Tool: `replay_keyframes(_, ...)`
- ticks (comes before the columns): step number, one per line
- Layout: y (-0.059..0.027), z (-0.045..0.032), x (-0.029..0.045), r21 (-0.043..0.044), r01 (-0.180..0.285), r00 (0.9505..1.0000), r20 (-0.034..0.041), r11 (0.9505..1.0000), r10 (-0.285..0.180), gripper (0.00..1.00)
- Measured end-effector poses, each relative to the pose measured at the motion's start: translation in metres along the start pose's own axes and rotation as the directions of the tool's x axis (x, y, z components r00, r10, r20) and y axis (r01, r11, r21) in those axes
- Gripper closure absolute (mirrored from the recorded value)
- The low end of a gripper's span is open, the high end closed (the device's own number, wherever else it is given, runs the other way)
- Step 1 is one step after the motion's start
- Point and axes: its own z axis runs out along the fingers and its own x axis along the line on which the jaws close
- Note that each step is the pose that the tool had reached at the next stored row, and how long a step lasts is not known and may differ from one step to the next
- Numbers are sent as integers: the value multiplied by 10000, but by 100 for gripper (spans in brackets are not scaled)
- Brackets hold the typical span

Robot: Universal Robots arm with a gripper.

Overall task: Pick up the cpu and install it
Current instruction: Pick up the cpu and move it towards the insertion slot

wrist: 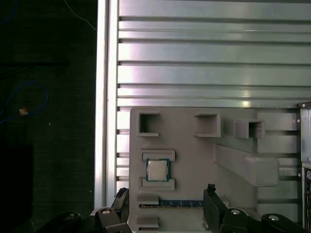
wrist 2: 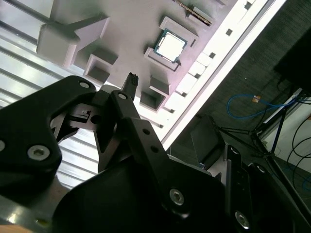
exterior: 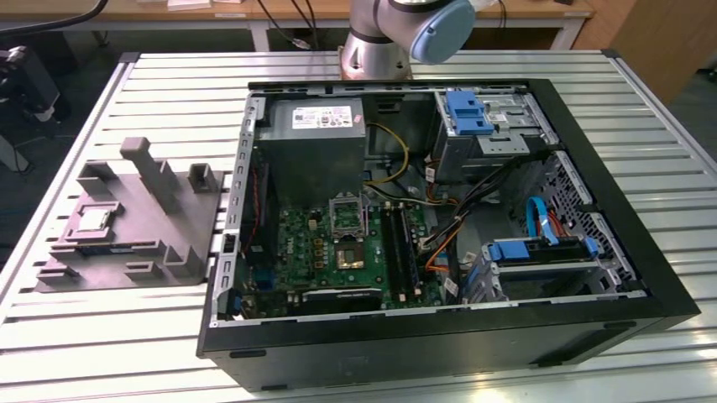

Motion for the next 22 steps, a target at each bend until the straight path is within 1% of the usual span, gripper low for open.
replay_keyframes(3,-1,14,0,0,0,10000,0,10000,0,29)
replay_keyframes(7,-3,53,2,1,4,10000,-2,10000,-4,29)
replay_keyframes(11,-5,123,13,-1,118,9999,-18,9999,-118,29)
replay_keyframes(16,-10,206,23,-1,123,9999,-20,9999,-123,29)
replay_keyframes(19,-15,261,25,-1,214,9998,-63,9998,-214,29)
replay_keyframes(22,-18,313,26,-5,340,9994,-73,9994,-340,29)
